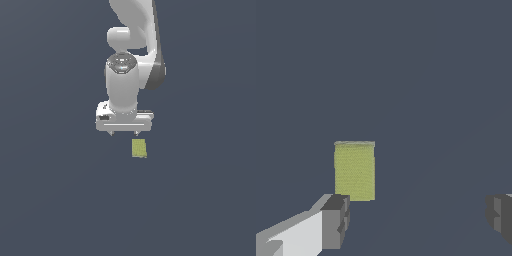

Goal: Pick up the object and move it to a goal position.

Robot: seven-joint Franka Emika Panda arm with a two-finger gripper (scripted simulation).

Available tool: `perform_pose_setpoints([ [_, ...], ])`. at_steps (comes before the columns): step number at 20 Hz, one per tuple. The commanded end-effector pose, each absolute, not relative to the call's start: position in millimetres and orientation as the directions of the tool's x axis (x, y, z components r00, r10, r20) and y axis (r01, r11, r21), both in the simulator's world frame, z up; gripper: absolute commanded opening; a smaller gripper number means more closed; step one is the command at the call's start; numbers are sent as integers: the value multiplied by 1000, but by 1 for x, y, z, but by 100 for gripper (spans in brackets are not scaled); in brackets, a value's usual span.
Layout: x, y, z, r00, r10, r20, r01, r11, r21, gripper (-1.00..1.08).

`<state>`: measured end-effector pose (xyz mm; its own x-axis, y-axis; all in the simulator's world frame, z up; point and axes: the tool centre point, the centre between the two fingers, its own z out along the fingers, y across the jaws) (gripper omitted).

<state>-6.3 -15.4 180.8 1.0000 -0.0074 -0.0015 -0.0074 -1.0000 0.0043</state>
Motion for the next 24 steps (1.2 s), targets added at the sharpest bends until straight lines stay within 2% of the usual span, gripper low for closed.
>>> perform_pose_setpoints([
  [1, -6, -15, 181, 1000, -7, -1, -7, -1000, 4, 100],
  [17, -15, -10, 168, 999, 30, -40, 30, -1000, 0, 100],
  [24, -17, 5, 144, 999, 29, -31, 29, -1000, 2, 100],
])
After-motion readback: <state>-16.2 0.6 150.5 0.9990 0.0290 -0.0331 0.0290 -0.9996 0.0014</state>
